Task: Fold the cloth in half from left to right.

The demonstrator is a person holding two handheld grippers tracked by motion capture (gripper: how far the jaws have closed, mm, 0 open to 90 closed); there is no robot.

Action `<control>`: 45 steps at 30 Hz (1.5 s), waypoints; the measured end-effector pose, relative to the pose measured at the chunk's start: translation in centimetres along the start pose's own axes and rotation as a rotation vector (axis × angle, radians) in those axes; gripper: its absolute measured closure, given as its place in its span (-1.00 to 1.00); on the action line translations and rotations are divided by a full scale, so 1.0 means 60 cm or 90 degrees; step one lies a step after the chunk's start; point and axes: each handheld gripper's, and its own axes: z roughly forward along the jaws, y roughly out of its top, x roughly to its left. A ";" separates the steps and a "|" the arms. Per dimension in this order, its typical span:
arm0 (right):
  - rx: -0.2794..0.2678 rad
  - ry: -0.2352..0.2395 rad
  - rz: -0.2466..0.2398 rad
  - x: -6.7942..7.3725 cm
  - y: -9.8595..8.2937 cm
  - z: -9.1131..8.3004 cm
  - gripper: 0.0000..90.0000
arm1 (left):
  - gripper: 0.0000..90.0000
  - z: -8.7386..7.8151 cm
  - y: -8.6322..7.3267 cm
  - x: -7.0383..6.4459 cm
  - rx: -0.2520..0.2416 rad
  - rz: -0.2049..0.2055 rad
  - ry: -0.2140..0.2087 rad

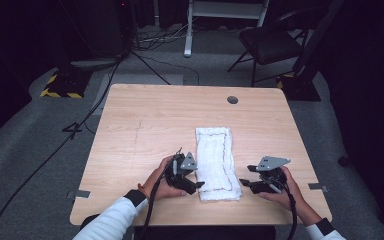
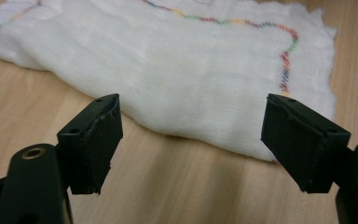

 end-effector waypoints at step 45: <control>-0.001 -0.100 0.104 -0.180 0.148 0.195 -0.03 | -0.54 0.132 0.077 0.216 0.039 -0.170 0.144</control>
